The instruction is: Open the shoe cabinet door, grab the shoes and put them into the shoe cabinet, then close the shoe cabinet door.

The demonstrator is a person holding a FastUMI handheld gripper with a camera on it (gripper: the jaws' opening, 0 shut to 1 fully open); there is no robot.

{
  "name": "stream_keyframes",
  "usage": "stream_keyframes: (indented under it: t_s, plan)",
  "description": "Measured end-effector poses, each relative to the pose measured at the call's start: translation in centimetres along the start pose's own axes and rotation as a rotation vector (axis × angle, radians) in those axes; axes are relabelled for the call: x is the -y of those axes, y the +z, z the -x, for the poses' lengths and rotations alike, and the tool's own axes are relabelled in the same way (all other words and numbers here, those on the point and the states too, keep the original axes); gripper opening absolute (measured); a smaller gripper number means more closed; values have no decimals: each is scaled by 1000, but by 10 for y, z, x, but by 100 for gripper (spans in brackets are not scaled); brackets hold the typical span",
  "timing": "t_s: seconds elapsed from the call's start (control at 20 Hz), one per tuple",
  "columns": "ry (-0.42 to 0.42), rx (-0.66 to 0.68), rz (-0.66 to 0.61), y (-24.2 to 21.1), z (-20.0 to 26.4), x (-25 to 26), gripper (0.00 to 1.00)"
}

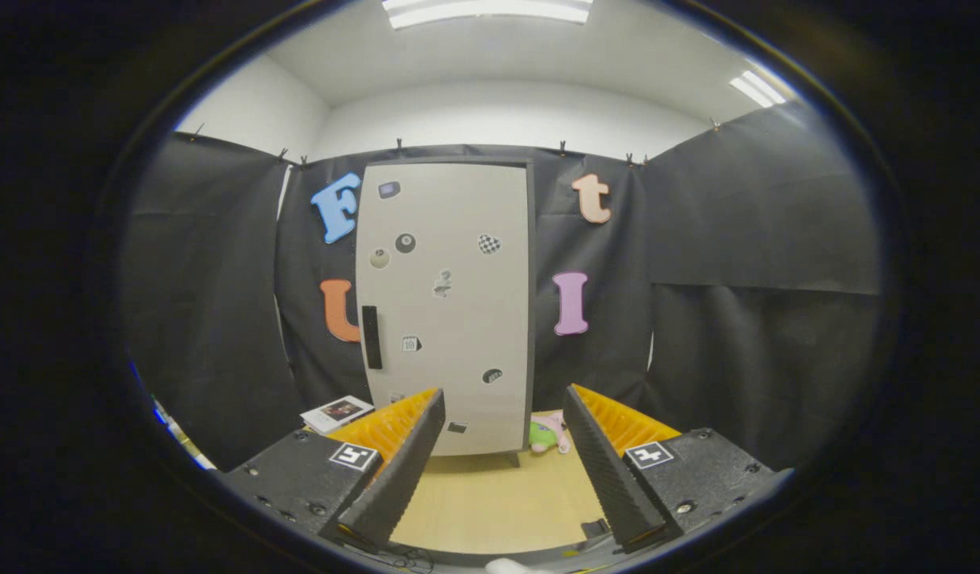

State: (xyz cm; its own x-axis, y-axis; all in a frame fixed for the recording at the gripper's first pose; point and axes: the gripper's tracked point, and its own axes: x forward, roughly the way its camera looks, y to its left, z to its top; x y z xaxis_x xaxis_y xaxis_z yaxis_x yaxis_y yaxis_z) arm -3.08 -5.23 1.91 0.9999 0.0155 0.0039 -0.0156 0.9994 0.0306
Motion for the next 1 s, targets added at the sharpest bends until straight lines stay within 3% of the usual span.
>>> stream_keyframes:
  t_s: [1.0]
  plan:
    - [9,-6,14,-1,-23,-3,98]
